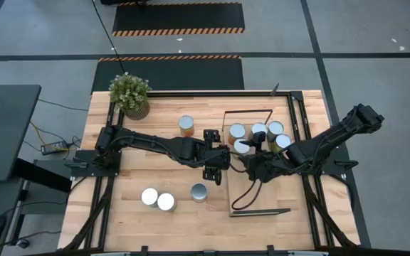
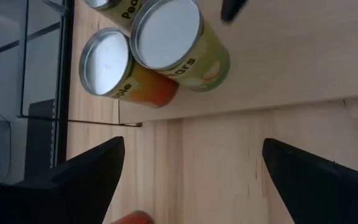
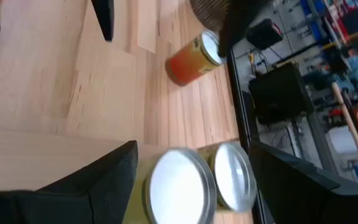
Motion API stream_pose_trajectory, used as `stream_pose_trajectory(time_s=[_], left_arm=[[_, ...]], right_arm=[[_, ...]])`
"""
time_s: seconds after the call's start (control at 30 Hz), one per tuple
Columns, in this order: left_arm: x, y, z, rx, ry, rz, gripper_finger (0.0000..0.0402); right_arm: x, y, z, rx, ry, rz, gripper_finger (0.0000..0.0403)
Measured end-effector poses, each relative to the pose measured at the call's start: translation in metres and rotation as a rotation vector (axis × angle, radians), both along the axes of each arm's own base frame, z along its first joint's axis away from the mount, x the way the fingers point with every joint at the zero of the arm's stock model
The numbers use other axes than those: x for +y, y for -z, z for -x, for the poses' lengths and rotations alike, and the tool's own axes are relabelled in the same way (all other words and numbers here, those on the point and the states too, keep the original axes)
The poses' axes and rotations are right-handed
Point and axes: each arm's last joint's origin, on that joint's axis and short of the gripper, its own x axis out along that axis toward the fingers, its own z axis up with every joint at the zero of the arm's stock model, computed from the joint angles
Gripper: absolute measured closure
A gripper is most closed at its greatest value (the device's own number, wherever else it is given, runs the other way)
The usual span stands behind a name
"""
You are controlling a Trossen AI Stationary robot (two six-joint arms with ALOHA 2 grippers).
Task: Pick and place cans onto a shelf
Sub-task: Put the canned pears on the shelf, then adjust the canned peaches on the shelf
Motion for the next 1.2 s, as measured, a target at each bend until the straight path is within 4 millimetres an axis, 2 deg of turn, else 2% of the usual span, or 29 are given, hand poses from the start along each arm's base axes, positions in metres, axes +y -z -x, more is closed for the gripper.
stream_pose_trajectory(time_s=[0.07,0.27,0.43,0.67,0.87,1.0,1.2], left_arm=[[-0.001,0.004,0.001,-0.008,-0.012,0.010,0.0014],[0.000,0.035,0.003,0.026,-0.020,0.011,0.0014],[-0.003,0.044,0.000,-0.001,0.008,0.043,0.0014],[-0.005,0.041,-0.004,-0.043,0.040,0.045,0.0014],[-0.003,0.042,-0.004,-0.041,0.038,0.043,0.0014],[-0.003,0.040,0.001,-0.009,0.036,0.038,0.0014],[-0.002,0.025,0.007,-0.045,0.019,0.048,0.0014]], right_arm=[[0.000,0.000,0.009,0.029,0.024,-0.013,0.0089],[-0.006,0.008,0.021,0.098,0.127,-0.044,0.0089],[-0.014,0.012,0.026,0.153,0.195,-0.091,0.0089],[-0.030,0.019,0.021,0.193,0.288,-0.077,0.0089],[-0.033,0.023,0.009,0.212,0.250,-0.082,0.0089],[-0.036,0.021,0.016,0.233,0.271,-0.035,0.0091],[-0.044,0.012,0.025,0.216,0.311,-0.045,0.0093]])
